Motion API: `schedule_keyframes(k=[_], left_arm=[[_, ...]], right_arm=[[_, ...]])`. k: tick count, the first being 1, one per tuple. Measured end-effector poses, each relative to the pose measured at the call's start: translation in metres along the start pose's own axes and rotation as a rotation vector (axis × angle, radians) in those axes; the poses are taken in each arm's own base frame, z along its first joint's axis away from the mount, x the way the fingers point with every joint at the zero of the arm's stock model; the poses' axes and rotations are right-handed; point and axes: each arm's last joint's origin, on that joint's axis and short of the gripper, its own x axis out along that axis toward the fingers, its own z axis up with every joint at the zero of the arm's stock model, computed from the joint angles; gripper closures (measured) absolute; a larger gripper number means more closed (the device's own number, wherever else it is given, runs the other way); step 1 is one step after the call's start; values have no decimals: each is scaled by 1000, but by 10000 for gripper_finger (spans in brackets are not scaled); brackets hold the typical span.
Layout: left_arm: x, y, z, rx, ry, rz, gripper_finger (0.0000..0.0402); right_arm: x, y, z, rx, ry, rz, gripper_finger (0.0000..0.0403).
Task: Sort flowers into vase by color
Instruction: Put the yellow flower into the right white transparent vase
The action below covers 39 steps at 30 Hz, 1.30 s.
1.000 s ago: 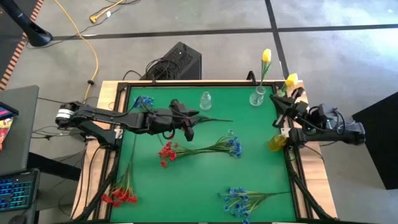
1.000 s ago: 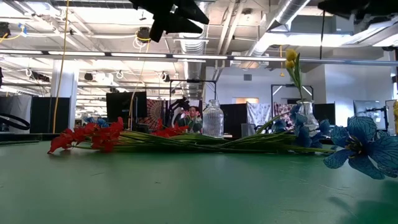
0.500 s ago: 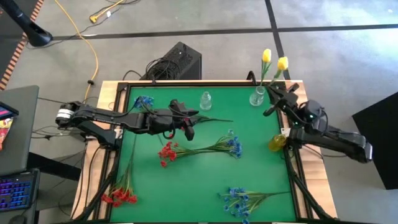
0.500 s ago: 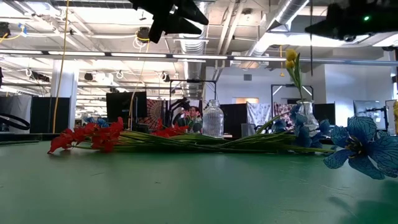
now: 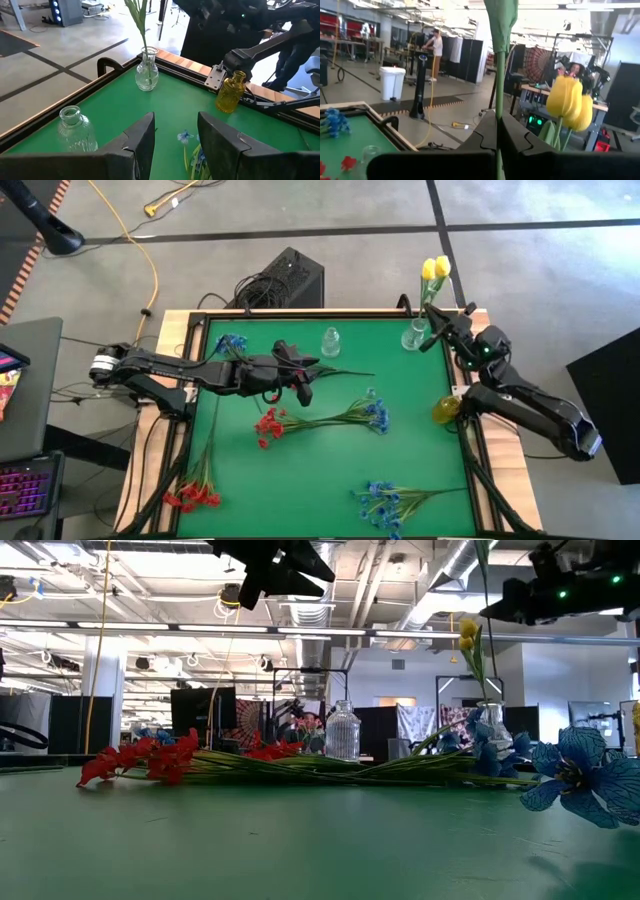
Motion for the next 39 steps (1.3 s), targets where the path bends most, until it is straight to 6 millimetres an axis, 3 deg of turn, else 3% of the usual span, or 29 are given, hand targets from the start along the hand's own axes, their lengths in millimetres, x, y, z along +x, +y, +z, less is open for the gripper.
schedule_keyframes(k=[12,33,39], left_arm=[[0,1,-2,10,20,7,265],[0,1,-2,4,13,16,265],[0,1,-2,4,13,17,265]], right_arm=[[1,0,-33,-1,-66,-71,375],[15,-4,-53,33,56,-104,375],[17,-3,-58,54,88,-102,327]])
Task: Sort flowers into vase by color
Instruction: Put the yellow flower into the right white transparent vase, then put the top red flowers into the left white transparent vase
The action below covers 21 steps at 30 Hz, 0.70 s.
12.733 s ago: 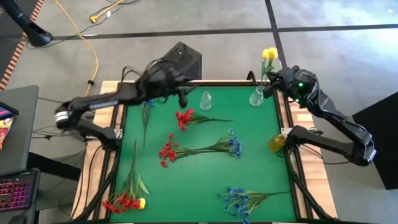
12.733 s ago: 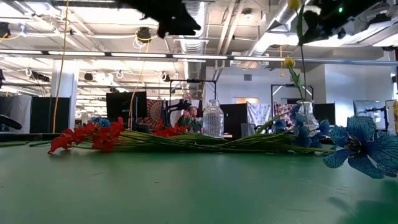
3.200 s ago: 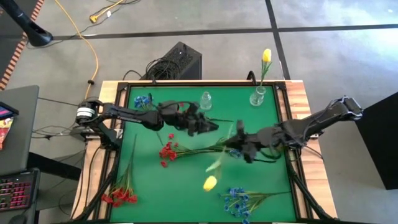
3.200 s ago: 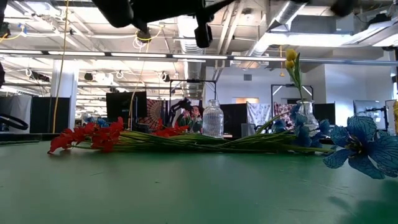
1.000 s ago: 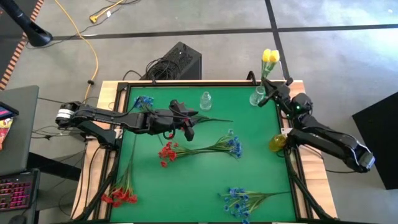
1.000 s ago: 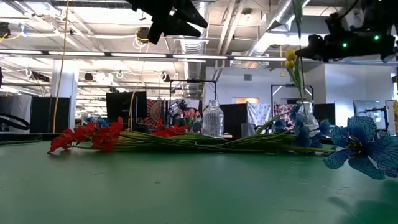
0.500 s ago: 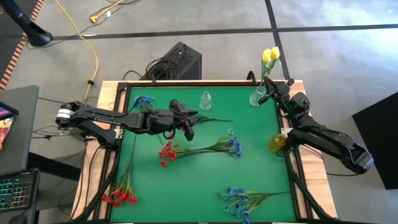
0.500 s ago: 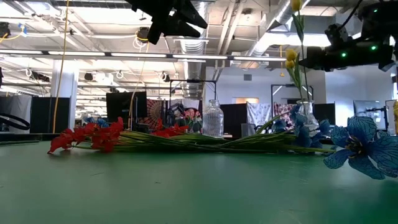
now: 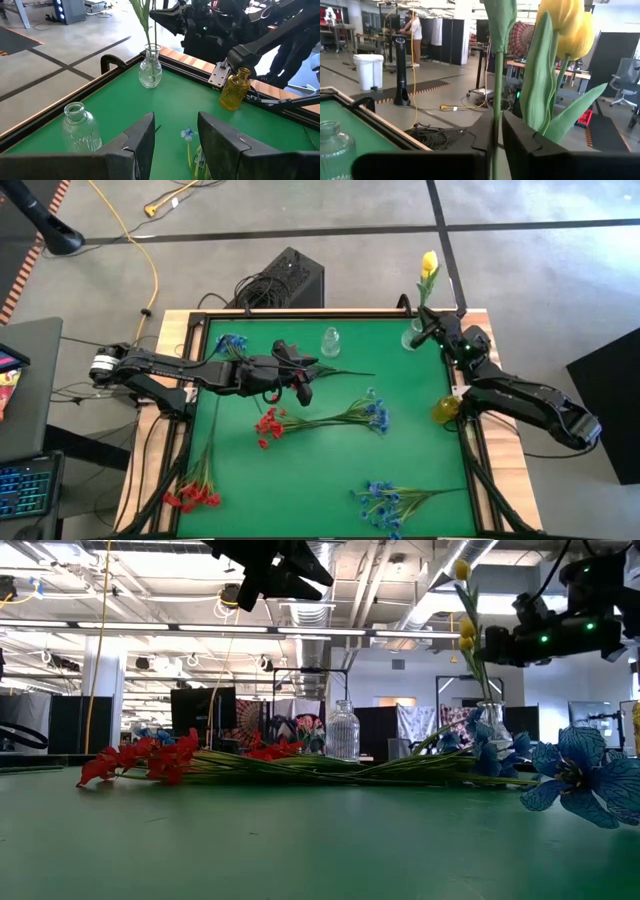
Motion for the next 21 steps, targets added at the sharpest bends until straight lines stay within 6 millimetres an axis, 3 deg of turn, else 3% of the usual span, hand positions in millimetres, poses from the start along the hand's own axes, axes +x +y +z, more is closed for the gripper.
schedule_keyframes(k=[12,21], left_arm=[[0,0,0,-5,0,0,265],[0,0,-1,-1,10,-5,265]], right_arm=[[0,-2,-6,-9,72,-67,274],[-3,0,-10,-15,125,-53,200]])
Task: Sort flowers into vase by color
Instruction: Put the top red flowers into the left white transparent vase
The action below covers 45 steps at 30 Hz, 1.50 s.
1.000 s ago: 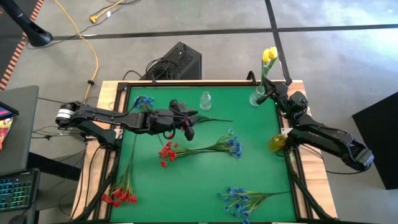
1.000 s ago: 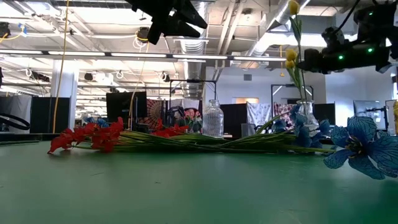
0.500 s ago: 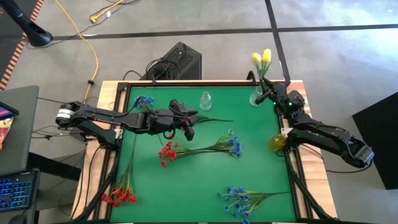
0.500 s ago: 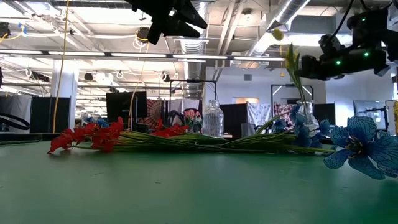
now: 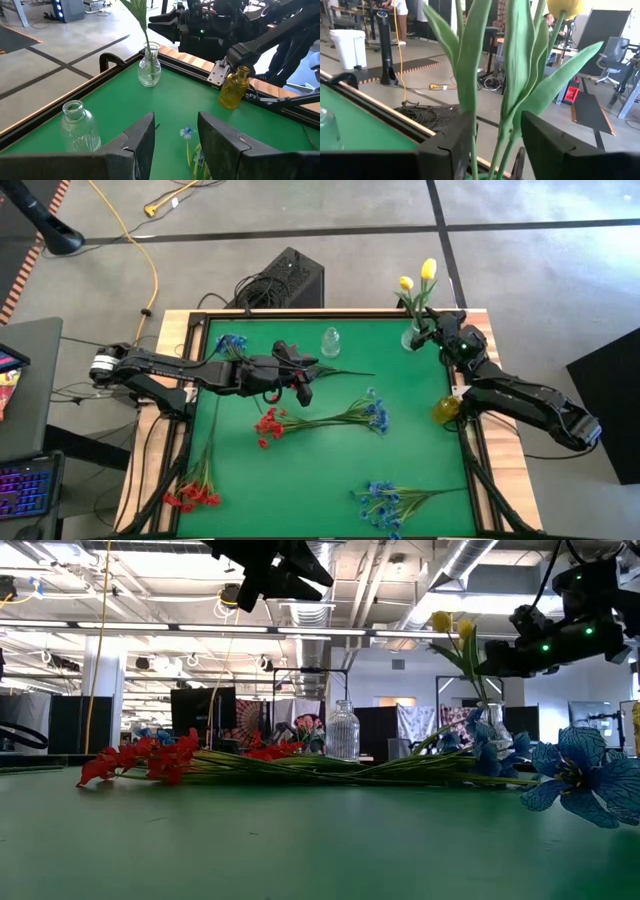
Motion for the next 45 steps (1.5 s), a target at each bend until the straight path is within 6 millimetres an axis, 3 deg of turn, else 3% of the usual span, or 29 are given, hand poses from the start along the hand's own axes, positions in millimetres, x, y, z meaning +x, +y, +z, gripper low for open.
schedule_keyframes(k=[6,22,34,45], left_arm=[[0,1,-3,15,32,9,265],[-1,2,-15,85,177,-70,265],[-6,-1,-47,163,258,-123,265],[-7,7,-86,91,190,-277,265]], right_arm=[[-6,3,6,-10,36,39,164],[-40,34,52,6,367,382,164],[-76,82,52,171,507,753,164],[-106,142,49,114,457,905,164]])
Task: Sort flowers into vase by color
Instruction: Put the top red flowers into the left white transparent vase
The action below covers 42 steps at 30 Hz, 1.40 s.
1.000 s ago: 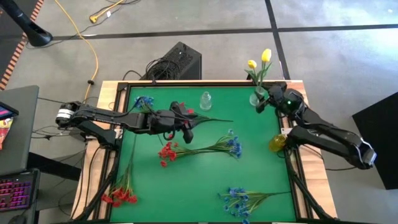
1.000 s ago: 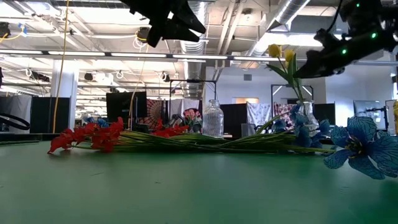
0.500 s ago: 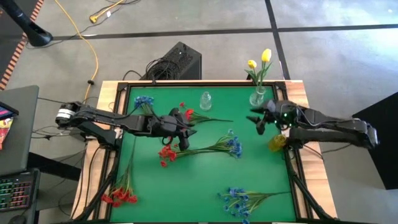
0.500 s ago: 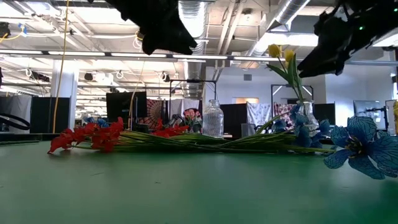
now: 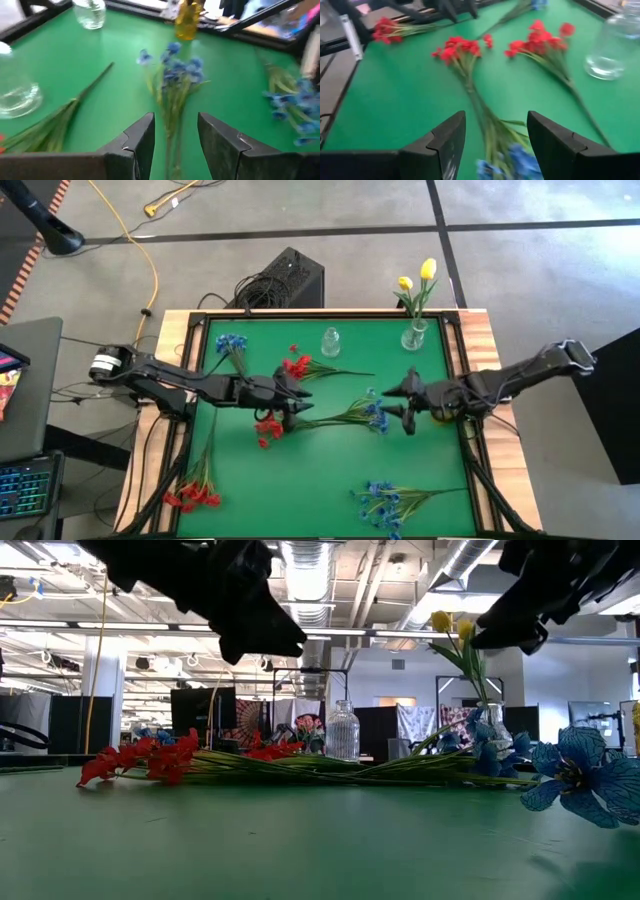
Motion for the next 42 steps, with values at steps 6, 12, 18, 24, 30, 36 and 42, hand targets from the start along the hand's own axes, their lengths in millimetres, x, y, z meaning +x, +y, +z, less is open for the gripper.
schedule_keyframes(k=[6,12,18,24,30,36,42], left_arm=[[-1,-2,-12,29,43,-71,265],[7,-16,-18,129,70,-125,265],[30,-22,-22,192,194,-42,265],[46,6,10,195,201,190,265],[56,47,34,188,187,155,265],[78,83,43,192,241,133,264],[117,107,50,315,485,181,225]], right_arm=[[18,22,-12,-50,7,16,164],[34,33,-23,-80,32,10,164],[43,34,-25,-99,30,4,164],[41,34,-20,-95,7,10,164],[39,34,-20,-96,5,18,164],[39,34,-20,-98,8,14,164],[39,34,-20,-114,6,16,164]])
